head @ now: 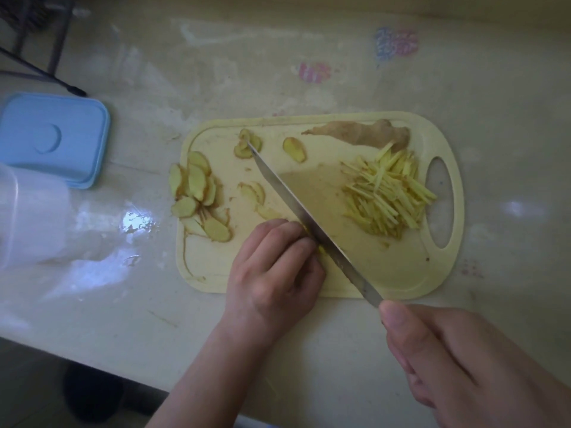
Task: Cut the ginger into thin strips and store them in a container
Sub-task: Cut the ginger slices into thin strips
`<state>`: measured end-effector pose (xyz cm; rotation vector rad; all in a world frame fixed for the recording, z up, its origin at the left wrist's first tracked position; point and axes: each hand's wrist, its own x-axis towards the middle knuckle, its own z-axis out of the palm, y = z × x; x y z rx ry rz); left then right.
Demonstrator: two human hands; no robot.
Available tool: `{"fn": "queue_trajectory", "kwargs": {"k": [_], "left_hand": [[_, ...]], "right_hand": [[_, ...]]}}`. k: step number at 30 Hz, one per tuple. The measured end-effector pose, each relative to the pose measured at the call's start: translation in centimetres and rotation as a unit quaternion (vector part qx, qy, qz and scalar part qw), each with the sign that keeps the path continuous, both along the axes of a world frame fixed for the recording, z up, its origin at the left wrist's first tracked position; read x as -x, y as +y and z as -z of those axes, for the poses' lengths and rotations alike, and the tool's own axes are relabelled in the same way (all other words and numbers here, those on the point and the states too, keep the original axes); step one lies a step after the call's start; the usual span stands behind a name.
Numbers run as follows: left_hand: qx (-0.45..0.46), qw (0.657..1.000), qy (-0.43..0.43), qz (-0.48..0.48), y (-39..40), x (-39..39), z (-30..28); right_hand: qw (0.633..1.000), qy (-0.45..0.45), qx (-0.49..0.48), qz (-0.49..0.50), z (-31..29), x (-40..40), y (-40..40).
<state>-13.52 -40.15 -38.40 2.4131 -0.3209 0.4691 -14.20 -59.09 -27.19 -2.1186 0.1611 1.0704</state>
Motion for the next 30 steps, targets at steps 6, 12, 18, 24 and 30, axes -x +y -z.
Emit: {"fn": "queue_trajectory", "kwargs": {"k": [6, 12, 18, 24, 30], "left_hand": [[0.010, 1.000, -0.008, -0.001, 0.0, 0.0, 0.1], [0.014, 1.000, -0.004, -0.008, 0.1, 0.0, 0.1], [0.008, 1.000, 0.009, -0.018, 0.0, 0.0, 0.1], [0.008, 1.000, 0.013, -0.007, 0.1, 0.2, 0.2], [0.007, 1.000, 0.013, -0.004, 0.1, 0.2, 0.3]], "right_hand": [[0.997, -0.072, 0.032, 0.006, 0.5, 0.7, 1.0], [0.995, -0.099, 0.005, -0.011, 2.2, 0.2, 1.4], [1.000, -0.009, -0.001, 0.006, 0.3, 0.2, 0.8], [0.993, -0.088, 0.020, 0.071, 0.0, 2.0, 0.8], [0.999, -0.037, 0.021, -0.002, 1.5, -0.1, 1.2]]}}
